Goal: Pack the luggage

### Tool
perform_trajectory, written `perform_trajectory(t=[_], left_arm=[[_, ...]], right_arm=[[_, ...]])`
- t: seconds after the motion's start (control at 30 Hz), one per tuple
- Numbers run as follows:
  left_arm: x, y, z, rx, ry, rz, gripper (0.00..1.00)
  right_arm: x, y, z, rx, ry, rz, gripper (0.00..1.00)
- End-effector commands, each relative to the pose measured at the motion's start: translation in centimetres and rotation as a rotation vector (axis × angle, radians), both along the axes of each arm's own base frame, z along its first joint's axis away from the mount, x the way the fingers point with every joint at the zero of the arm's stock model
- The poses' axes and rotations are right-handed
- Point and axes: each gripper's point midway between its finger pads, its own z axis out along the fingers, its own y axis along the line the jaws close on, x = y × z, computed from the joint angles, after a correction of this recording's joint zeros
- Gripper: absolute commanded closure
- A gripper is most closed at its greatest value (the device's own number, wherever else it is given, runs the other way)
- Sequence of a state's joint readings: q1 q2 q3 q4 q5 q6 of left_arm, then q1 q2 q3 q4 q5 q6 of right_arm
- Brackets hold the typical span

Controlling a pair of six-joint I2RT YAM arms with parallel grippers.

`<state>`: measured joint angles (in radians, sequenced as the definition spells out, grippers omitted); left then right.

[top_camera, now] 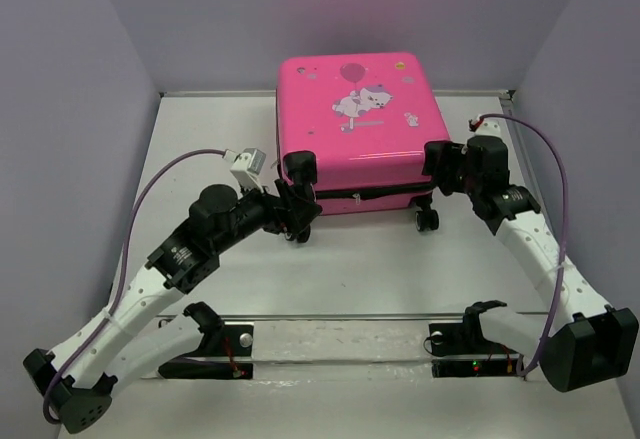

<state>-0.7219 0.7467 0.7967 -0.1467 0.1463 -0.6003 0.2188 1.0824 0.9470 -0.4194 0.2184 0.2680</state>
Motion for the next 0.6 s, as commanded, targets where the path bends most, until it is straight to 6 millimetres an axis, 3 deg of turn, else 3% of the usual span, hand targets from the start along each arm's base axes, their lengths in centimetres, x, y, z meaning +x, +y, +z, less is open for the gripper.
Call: perform_trajectory(t=[0.0, 0.07, 0.17, 0.33, 0.47, 0.53, 0.57], left_arm=[[2.1, 1.1, -2.3, 0.128, 0.02, 0.086, 0.01], [3.1, 1.6, -2.4, 0.148, 0.007, 0.132, 0.01], [4.8, 2.8, -1.6, 0.176, -0.037, 0.223, 0.01], [6.8, 2.6, -1.6, 0.218, -0.05, 0.256, 0.03], [7.9, 1.8, -2.3, 0.224, -0.043, 0.247, 0.08], [8.3, 1.5, -2.9, 0.23, -0.028, 0.24, 0.11], [8.4, 1.4, -2.8, 0.223, -0.03, 0.237, 0.15]], right_arm=[[-0.1, 1.2, 5.7, 0.066, -0.16, 0.067, 0.3], [-1.2, 2.0, 7.7, 0.097, -0.196, 0.123, 0.2], [-2.9, 2.9, 9.6, 0.129, -0.236, 0.19, 0.15], [-5.4, 5.3, 11.4, 0.213, -0.274, 0.336, 0.15], [-6.8, 7.9, 11.4, 0.283, -0.267, 0.463, 0.16], [-7.1, 8.7, 11.1, 0.292, -0.258, 0.492, 0.19], [-7.1, 9.2, 11.1, 0.295, -0.26, 0.506, 0.25]])
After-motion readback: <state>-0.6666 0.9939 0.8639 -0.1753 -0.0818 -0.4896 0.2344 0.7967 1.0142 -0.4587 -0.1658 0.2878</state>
